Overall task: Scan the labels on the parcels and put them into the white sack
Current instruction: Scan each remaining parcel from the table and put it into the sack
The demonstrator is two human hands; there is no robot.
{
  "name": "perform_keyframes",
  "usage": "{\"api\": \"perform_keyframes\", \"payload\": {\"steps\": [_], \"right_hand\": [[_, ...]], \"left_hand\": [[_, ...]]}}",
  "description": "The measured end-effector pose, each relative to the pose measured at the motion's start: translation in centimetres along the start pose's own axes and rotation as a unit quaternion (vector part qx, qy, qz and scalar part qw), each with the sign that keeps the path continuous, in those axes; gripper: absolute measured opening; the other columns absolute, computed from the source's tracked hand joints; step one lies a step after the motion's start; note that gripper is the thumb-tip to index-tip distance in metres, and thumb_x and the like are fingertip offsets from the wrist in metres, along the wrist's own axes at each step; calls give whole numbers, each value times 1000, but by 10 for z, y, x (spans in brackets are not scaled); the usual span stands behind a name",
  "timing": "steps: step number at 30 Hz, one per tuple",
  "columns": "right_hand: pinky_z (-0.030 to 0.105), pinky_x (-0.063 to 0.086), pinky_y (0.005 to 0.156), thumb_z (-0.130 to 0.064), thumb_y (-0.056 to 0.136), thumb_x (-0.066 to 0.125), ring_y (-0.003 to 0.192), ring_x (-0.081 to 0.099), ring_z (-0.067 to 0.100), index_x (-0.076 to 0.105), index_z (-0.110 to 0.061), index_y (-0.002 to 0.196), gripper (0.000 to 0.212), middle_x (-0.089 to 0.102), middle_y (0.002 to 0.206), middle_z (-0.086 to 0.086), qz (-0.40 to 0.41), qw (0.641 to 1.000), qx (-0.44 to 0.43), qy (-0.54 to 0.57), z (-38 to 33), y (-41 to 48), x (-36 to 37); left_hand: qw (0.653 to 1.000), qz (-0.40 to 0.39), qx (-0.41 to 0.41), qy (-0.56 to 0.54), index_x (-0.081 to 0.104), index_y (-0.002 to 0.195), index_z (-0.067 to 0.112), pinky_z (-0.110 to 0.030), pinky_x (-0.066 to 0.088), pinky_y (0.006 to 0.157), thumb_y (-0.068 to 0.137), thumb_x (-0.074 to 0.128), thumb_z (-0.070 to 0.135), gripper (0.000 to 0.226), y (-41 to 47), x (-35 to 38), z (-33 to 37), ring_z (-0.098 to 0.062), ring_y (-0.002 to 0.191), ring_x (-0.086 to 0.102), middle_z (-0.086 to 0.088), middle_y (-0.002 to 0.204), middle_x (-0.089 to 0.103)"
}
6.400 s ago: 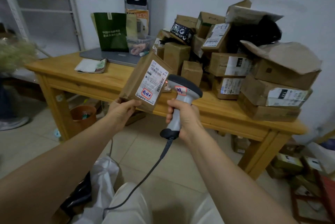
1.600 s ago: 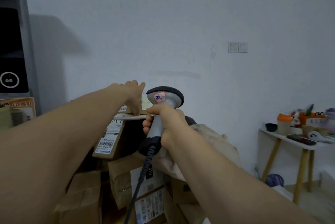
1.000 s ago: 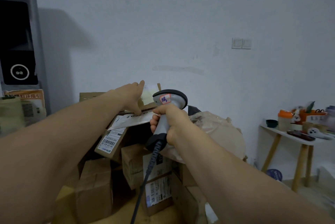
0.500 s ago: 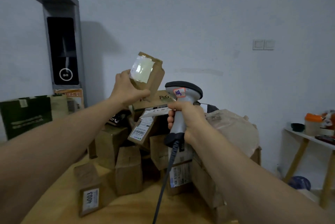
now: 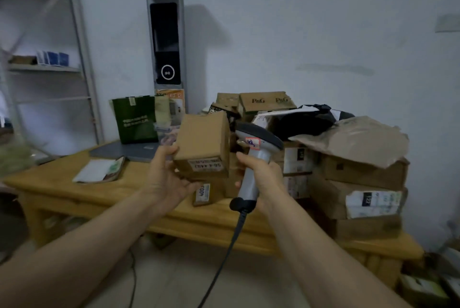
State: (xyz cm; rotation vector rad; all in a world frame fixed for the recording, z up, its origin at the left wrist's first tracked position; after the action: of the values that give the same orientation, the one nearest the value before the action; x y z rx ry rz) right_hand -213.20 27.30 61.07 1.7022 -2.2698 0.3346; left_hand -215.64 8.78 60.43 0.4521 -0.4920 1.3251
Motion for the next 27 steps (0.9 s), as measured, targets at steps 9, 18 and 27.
{"api": "perform_keyframes", "payload": {"steps": [9,18,27], "right_hand": [[28,52,51,-12,72,83,77,66,26,60,-5,115,49,69,102,14,13,994,80,69,95,-39,28],[21,51,46,-14,71,84,75,69,22,59,-13,98,37,70,89,7,6,998,64,5,114,-53,49],[23,49,46,-22,82,75,50,62,13,66,-6,91,21,69,62,4,-104,990,41,-81,107,-67,51]], "left_hand": [[962,138,-20,234,60,118,17,-40,50,93,96,55,20,23,-55,-79,3,-22,99,63,-7,107,67],[916,130,-130,356,56,115,17,-37,54,82,58,78,55,72,-73,-91,0,-23,96,65,-7,101,68],[951,185,-225,101,46,123,-3,-53,45,92,70,73,52,80,-64,-121,13,-41,99,57,-26,111,59]]}}
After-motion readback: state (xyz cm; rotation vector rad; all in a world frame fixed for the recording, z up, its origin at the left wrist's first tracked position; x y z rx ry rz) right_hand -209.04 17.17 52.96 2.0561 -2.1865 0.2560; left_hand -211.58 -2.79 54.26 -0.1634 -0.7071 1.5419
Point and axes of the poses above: each hand's wrist, its own y-axis towards the middle knuckle, its own x-axis out of the palm, z = x × y, the point moved 6 cm from there along y, towards the middle knuckle
